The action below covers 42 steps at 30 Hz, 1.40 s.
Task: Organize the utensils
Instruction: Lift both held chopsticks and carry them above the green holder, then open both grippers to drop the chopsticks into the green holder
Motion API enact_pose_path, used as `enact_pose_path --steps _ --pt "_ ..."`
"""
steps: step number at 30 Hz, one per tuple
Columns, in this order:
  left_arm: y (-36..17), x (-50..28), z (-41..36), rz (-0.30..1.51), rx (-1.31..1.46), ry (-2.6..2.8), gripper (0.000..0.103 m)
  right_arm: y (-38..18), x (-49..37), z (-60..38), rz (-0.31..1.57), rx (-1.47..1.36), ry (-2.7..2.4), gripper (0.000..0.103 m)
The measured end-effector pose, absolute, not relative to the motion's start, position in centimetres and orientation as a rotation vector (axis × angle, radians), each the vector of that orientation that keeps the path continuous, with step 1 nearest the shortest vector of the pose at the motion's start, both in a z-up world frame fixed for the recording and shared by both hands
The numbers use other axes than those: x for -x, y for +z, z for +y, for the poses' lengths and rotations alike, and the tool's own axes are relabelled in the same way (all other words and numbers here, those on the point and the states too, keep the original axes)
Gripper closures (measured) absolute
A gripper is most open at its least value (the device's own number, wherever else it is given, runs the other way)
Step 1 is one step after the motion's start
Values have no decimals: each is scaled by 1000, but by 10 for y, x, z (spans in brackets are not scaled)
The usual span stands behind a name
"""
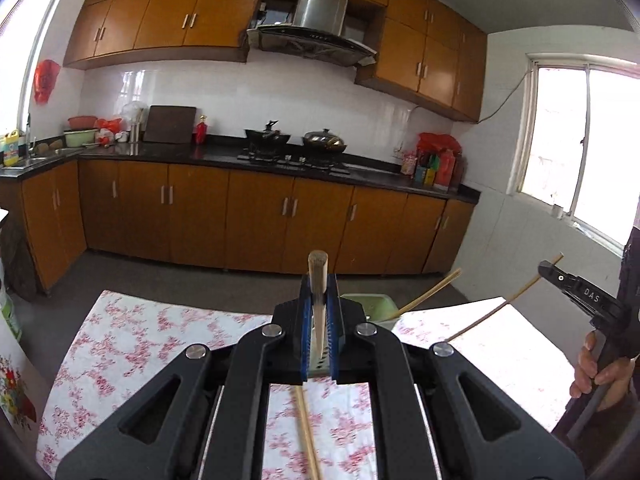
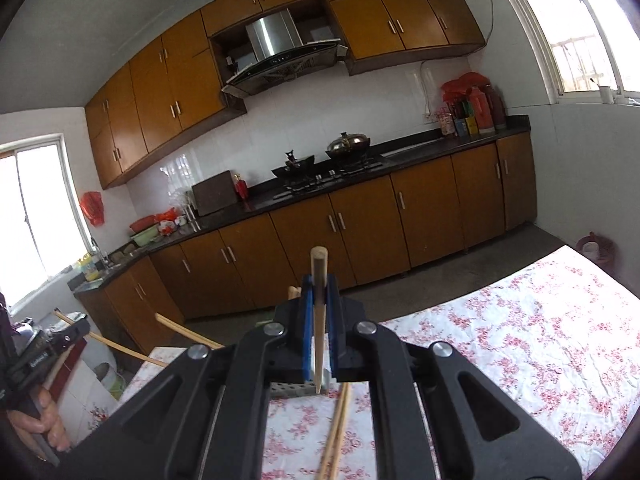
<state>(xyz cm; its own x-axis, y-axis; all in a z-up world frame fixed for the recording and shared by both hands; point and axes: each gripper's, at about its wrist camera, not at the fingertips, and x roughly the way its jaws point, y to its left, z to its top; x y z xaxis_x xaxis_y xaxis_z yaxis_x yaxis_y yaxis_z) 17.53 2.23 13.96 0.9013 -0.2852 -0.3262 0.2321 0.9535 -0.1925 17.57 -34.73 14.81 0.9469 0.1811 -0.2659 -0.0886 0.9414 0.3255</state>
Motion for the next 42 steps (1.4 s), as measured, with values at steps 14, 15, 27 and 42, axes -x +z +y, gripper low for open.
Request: enact_pose_path --steps 14,15,27,42 --pt "174 -205 -1 207 236 -215 96 178 -193 -304 166 -255 163 96" --pt "176 -209 -2 192 235 -204 96 177 -198 -301 169 -251 159 96" --pt "141 -249 -14 186 250 -130 96 153 -244 -289 244 -252 154 95" --pt "119 -256 1 329 284 -140 95 133 -249 -299 294 -276 110 82"
